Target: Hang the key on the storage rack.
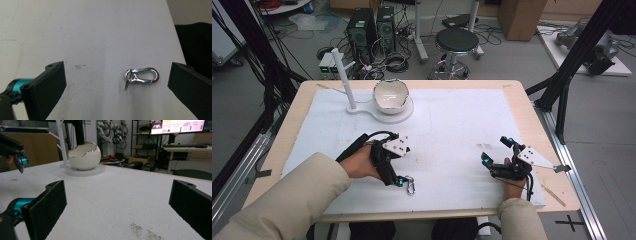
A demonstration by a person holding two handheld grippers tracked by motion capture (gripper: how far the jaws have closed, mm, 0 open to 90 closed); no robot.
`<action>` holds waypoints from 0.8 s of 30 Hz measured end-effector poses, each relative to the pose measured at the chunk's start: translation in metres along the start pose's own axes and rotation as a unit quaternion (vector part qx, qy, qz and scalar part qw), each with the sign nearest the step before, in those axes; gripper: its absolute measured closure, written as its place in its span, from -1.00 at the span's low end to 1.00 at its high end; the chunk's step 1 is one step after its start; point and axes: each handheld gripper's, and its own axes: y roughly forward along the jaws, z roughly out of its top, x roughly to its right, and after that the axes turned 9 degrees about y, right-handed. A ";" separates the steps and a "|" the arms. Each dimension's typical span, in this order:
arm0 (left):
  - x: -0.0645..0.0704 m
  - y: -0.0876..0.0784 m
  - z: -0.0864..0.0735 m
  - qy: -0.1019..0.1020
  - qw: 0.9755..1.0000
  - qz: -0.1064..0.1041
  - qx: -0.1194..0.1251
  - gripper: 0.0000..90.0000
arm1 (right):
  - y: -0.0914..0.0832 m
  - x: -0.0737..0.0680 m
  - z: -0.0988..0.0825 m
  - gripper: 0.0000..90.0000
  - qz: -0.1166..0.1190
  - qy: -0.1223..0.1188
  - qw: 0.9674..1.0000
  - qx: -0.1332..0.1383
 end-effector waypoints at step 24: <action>0.004 0.025 -0.007 0.001 0.998 -0.049 -0.041 -0.45 | -0.001 0.000 0.000 -0.99 0.001 0.001 1.000 0.003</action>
